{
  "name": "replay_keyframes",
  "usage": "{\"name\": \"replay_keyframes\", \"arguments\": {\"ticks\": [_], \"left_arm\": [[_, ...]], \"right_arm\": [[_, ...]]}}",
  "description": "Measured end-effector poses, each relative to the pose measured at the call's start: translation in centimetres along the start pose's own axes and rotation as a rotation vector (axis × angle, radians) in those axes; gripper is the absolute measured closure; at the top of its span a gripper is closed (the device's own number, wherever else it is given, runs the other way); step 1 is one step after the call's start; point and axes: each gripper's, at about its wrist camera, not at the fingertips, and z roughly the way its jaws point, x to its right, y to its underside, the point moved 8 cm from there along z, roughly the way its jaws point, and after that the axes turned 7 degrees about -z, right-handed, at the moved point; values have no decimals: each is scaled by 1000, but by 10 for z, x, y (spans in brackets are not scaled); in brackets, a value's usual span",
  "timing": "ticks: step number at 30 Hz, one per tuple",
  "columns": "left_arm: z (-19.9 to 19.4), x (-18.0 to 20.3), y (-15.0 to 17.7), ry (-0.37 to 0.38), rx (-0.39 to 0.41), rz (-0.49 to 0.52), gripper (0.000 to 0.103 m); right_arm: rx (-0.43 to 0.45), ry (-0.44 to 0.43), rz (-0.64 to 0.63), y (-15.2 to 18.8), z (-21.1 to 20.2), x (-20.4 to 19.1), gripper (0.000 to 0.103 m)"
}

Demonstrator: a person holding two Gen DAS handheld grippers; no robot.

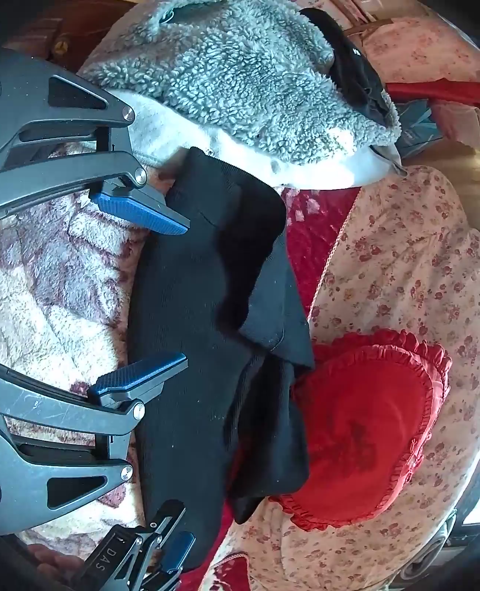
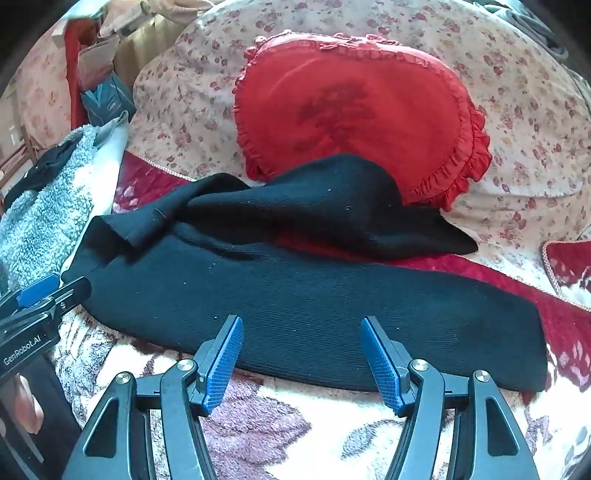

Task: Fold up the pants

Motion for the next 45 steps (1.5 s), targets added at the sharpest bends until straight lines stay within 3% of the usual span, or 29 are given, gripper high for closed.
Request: {"name": "replay_keyframes", "arguments": {"ticks": [22, 36, 45], "left_arm": [[22, -6, -2, 4, -36, -15, 37], [42, -2, -7, -15, -57, -8, 37], [57, -2, -13, -32, -71, -9, 37]], "right_arm": [[4, -12, -15, -5, 16, -12, 39], [-69, 27, -31, 1, 31, -2, 39], [-55, -7, -6, -4, 38, -5, 39]]}}
